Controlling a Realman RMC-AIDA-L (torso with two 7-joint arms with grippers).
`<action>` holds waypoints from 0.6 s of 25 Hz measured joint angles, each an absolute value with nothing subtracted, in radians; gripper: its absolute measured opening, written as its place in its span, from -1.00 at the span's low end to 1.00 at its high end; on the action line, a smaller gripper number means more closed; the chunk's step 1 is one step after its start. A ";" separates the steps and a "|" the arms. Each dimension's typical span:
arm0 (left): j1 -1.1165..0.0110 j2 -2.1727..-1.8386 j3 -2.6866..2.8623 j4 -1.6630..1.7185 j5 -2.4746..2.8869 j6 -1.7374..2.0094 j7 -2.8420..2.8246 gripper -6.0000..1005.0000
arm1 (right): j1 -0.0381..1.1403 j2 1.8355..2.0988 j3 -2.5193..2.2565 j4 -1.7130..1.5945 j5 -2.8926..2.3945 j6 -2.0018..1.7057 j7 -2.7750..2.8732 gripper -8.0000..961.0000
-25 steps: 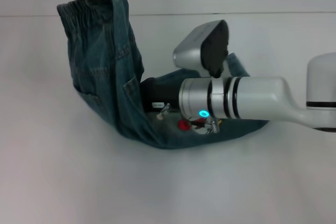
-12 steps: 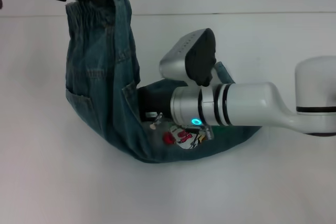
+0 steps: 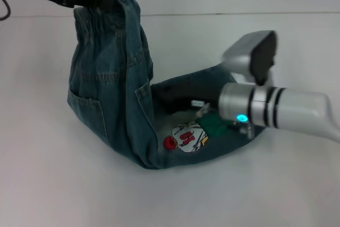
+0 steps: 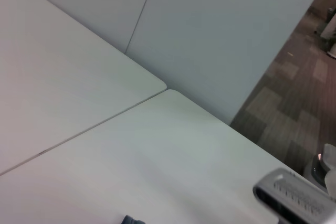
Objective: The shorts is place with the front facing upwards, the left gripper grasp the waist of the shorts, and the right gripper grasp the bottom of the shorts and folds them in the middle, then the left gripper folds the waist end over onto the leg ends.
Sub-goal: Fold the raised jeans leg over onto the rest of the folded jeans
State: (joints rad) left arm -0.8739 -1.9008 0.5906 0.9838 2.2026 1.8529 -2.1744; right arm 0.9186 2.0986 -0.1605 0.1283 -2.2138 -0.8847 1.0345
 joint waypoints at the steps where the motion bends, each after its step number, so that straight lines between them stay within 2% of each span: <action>1: -0.875 -1.904 0.591 0.984 2.203 1.852 -2.171 -0.90 | 0.904 2.098 -0.149 0.108 -2.213 -0.898 1.035 -0.96; 7: -0.887 -1.924 0.592 0.982 2.203 1.842 -2.163 -0.90 | 0.848 2.094 -0.069 0.003 -2.210 -0.925 1.036 -0.96; 15: -0.917 -1.974 0.623 0.941 2.186 1.783 -2.132 -0.91 | 0.793 2.087 0.105 -0.161 -2.148 -0.949 1.069 -0.96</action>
State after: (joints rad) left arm -0.9174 -1.9737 0.6228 0.9407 2.1864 1.7833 -2.1320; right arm 0.7929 2.0870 0.1052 -0.1612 -2.1479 -0.9489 1.0694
